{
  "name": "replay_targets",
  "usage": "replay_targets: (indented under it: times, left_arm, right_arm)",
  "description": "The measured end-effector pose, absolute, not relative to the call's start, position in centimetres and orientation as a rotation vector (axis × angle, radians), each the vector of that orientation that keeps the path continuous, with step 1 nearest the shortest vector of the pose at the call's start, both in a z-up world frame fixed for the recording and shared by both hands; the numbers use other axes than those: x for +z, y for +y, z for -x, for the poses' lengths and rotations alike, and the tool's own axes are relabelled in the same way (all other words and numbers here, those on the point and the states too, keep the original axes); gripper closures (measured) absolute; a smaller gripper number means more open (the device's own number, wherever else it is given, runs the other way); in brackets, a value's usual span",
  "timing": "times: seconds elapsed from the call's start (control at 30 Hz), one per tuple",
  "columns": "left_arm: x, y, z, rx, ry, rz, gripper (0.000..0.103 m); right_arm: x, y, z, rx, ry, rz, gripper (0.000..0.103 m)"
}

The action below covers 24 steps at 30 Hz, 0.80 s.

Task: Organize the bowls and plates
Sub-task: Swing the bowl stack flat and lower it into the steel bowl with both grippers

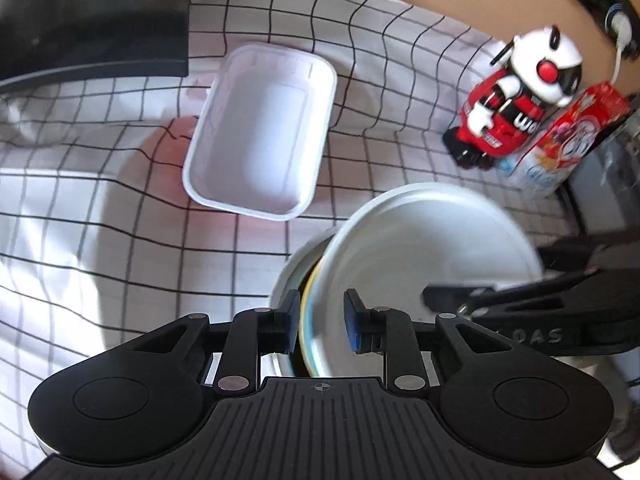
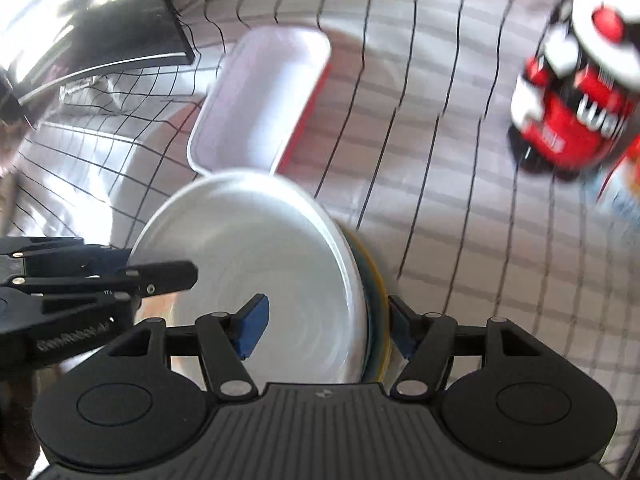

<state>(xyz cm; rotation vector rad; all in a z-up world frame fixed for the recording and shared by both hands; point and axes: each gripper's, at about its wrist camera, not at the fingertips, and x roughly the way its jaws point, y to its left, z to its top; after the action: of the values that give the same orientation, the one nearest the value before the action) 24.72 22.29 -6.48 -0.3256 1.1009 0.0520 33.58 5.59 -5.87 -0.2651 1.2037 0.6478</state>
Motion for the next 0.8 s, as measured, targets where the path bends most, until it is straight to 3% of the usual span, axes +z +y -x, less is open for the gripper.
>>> replay_targets:
  times: [0.27, 0.43, 0.57, 0.63, 0.8]
  left_arm:
    - [-7.4, 23.3, -23.7, 0.062, 1.124, 0.364, 0.077]
    - [-7.6, 23.2, -23.5, 0.015, 1.135, 0.425, 0.077]
    - [-7.6, 22.7, -23.4, 0.021, 1.130, 0.405, 0.076]
    - [-7.4, 22.8, -23.3, 0.016, 1.128, 0.409, 0.075]
    - [-7.1, 23.1, -23.3, 0.025, 1.122, 0.390, 0.077]
  right_arm:
    - [-3.3, 4.3, -32.5, 0.726, 1.092, 0.180, 0.038]
    - [-3.3, 4.6, -30.4, 0.680, 0.896, 0.343, 0.032]
    - [-5.1, 4.6, -30.8, 0.651, 0.991, 0.351, 0.033]
    - [-6.0, 4.5, -31.1, 0.650, 1.056, 0.329, 0.042]
    - [-6.3, 3.9, -31.3, 0.657, 1.121, 0.233, 0.043]
